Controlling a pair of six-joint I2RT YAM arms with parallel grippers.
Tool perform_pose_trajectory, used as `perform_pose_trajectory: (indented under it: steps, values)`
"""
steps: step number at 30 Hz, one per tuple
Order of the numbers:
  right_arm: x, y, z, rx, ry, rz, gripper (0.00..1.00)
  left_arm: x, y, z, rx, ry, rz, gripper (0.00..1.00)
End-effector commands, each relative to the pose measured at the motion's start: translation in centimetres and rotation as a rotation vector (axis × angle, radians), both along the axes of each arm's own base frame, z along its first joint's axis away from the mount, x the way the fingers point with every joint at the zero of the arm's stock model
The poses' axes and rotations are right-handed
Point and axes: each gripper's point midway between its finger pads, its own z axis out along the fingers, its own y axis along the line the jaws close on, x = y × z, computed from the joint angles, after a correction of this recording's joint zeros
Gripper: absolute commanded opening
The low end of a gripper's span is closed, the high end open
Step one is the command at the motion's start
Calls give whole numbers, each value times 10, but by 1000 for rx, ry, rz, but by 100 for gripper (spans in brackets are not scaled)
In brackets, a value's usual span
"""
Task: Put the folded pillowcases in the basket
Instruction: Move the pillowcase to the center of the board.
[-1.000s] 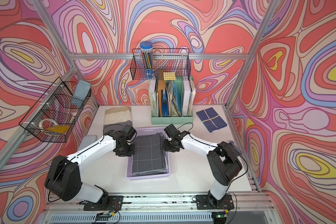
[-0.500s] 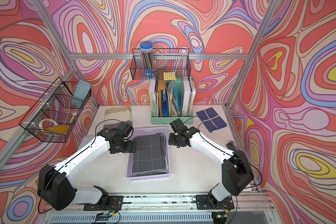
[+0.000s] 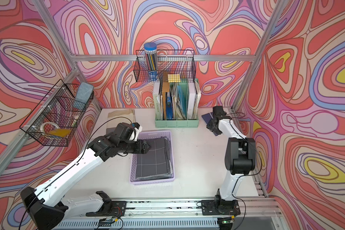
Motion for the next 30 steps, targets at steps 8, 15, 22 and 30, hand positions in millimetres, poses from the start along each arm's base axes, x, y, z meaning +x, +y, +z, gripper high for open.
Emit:
perform_pose_trajectory:
  steps: [8, 15, 22, 30]
  values:
    - [62, -58, -67, 7, 118, -81, 48, 9, -60, -7, -145, 15, -152, 80]
    - [13, -46, -100, 34, 211, -80, 43, 15, -95, -12, -183, 29, -199, 80]
    - [-74, 25, -103, 104, 258, -5, 42, 16, -117, -16, -215, 52, -219, 80]
    - [-151, 116, -64, 430, 125, -46, 43, -7, -137, -22, -189, 71, -269, 80]
